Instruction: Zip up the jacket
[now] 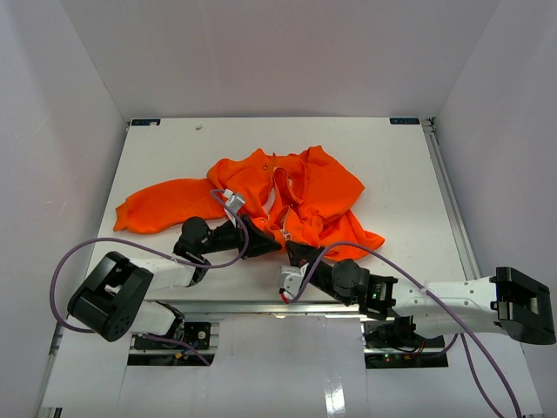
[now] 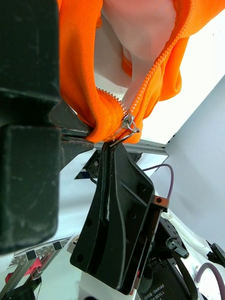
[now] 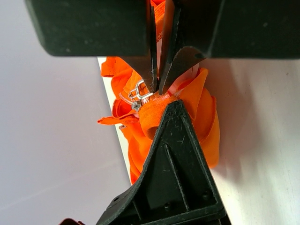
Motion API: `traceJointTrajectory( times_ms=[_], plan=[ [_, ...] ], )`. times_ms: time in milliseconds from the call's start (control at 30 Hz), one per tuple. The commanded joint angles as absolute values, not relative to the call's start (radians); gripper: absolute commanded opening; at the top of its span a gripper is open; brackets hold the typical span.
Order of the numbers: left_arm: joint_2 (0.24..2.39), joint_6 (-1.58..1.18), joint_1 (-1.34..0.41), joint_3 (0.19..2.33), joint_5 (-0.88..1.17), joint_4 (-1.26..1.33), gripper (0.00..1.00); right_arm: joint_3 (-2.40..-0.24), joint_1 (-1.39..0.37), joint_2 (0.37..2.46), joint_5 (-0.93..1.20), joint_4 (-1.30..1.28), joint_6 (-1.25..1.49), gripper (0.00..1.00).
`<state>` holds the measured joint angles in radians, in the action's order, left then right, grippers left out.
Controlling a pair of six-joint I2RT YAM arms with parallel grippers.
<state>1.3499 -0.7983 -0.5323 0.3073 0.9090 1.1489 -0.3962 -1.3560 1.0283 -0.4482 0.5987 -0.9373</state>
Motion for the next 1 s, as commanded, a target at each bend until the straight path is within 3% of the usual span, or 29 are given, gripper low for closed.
traceJointTrajectory(
  times_ms=[0,533,967],
  plan=[
    [1.329,-0.771,-0.543,0.305,0.955,1.131,0.00,-0.460,-1.342,1.014,-0.529,0.661,-0.914,0.08],
    [1.307,-0.753,-0.543,0.302,0.943,1.105,0.00,-0.512,-1.336,1.057,-0.584,0.631,-0.821,0.11],
    [1.293,-0.753,-0.543,0.266,0.951,1.143,0.00,-0.549,-1.289,1.081,-0.605,0.647,-0.718,0.08]
  ],
)
